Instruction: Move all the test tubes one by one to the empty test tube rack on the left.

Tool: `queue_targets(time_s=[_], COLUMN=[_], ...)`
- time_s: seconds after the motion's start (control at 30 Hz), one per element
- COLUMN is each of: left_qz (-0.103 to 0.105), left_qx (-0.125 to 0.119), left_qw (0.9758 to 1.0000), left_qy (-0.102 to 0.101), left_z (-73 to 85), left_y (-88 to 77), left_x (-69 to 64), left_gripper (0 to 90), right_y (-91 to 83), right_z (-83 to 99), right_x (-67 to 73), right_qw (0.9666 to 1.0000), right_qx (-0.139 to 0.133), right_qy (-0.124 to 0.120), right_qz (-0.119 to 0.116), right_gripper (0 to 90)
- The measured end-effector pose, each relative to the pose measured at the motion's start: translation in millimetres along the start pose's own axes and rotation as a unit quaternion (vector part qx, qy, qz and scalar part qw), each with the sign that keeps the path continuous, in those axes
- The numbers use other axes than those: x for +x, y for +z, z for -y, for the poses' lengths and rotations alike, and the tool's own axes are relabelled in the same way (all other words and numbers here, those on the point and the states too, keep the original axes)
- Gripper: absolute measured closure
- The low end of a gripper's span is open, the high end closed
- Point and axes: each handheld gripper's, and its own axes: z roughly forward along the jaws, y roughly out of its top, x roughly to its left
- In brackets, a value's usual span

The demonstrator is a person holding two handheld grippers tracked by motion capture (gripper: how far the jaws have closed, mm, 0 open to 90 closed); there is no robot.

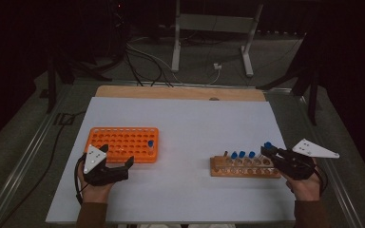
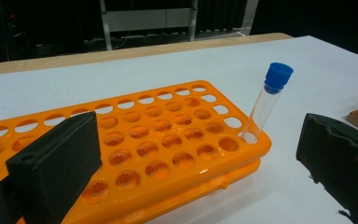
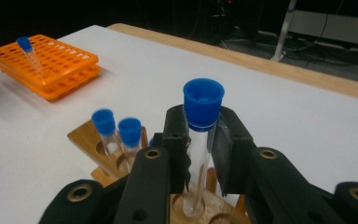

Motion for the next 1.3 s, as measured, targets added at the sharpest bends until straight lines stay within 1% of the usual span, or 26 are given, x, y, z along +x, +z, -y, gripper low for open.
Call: queue_targets(time_s=[0.03, 0.07, 0.1, 0.27, 0.4, 0.5, 0.63, 0.7, 0.77, 0.8, 0.83, 0.87, 0.9, 0.97, 1.0, 1.03, 1.1, 1.13, 1.17, 1.2, 1.23, 1.3], left_qz=[0.0, 0.0, 0.0, 0.002, 0.007, 0.012, 0.02, 0.021, 0.021, 0.019, 0.016, 0.011, 0.01, 0.006, 0.007, 0.007, 0.011, 0.014, 0.014, 0.016, 0.018, 0.021], left_qx=[0.0, 0.0, 0.0, -0.001, -0.006, -0.012, -0.024, -0.028, -0.028, -0.031, -0.033, -0.037, -0.039, -0.04, -0.039, -0.039, -0.033, -0.026, -0.023, -0.022, -0.022, -0.02], left_qw=[1.0, 1.0, 1.0, 1.0, 1.0, 0.9998, 0.9995, 0.9993, 0.9992, 0.9991, 0.999, 0.9989, 0.9988, 0.9987, 0.9988, 0.9988, 0.999, 0.9993, 0.9994, 0.9994, 0.9993, 0.9993], left_qy=[0.0, 0.0, 0.0, -0.001, -0.003, 0.002, 0.009, 0.013, 0.018, 0.021, 0.024, 0.027, 0.029, 0.03, 0.029, 0.029, 0.026, 0.023, 0.023, 0.023, 0.023, 0.024], left_z=[-0.2, -0.2, -0.2, -0.1, -3.2, -7.3, -10.2, -11.2, -12.3, -12.7, -13.0, -13.5, -13.8, -14.6, -15.0, -15.2, -16.2, -17.6, -18.4, -19.7, -20.4, -22.3], left_y=[-0.2, -0.3, -0.4, -0.6, -1.4, -1.9, -1.7, -1.6, -1.6, -1.7, -2.1, -2.3, -2.3, -2.1, -1.7, -1.2, -0.7, -0.2, 0.0, 0.4, 0.7, 1.5], left_x=[0.0, 0.0, 0.1, 0.4, -1.0, -4.3, -9.0, -10.5, -11.9, -12.8, -13.4, -14.3, -14.5, -15.2, -15.5, -15.8, -16.8, -18.0, -19.0, -21.0, -22.1, -25.9], left_gripper=[0.9, 0.9, 0.8, 0.9, 0.8, 0.9, 0.8, 0.8, 0.8, 0.9, 0.9, 0.9, 0.9, 0.9, 0.9, 0.9, 0.9, 0.9, 0.9, 0.8, 0.8, 0.8], right_y=[-1.9, -1.9, -4.1, -5.7, 0.3, 4.1, 13.4, 20.8, 22.4, 27.5, 27.5, 31.9, 31.9, 37.2, 40.2, 46.3, 48.5, 54.4, 54.4, 59.6, 59.6, 64.9], right_z=[-4.8, -4.8, -8.8, -15.4, -22.0, -24.3, -31.1, -38.3, -40.4, -46.2, -46.2, -50.9, -50.9, -54.8, -56.2, -58.2, -58.8, -60.2, -60.2, -60.9, -60.9, -61.2], right_x=[0.8, 0.8, 1.4, 0.4, 1.0, 2.9, 8.0, 14.2, 16.0, 21.9, 21.9, 27.0, 27.0, 31.5, 34.1, 39.6, 42.0, 49.5, 49.5, 56.4, 56.4, 62.9], right_qw=[1.0, 1.0, 0.9999, 0.9997, 0.9995, 0.9994, 0.999, 0.9989, 0.9989, 0.9986, 0.9986, 0.9984, 0.9984, 0.9982, 0.9982, 0.9981, 0.998, 0.9979, 0.9979, 0.9977, 0.9977, 0.9973], right_qx=[-0.005, -0.005, -0.01, -0.019, -0.024, -0.027, -0.039, -0.04, -0.041, -0.044, -0.044, -0.046, -0.046, -0.049, -0.047, -0.044, -0.043, -0.039, -0.039, -0.035, -0.035, -0.033], right_qy=[-0.003, -0.003, -0.006, -0.012, -0.017, -0.018, -0.019, -0.023, -0.025, -0.027, -0.027, -0.025, -0.025, -0.024, -0.024, -0.026, -0.027, -0.03, -0.03, -0.034, -0.034, -0.037], right_qz=[0.0, 0.0, 0.002, 0.006, 0.011, 0.012, 0.005, -0.001, -0.002, -0.01, -0.01, -0.019, -0.019, -0.026, -0.029, -0.034, -0.036, -0.042, -0.042, -0.048, -0.048, -0.054], right_gripper=[76.2, 76.2, 76.1, 76.1, 76.2, 76.1, 76.1, 76.1, 76.1, 76.1, 76.1, 76.1, 76.1, 76.1, 76.1, 76.1, 76.1, 76.1, 76.1, 76.1, 76.1, 76.1])
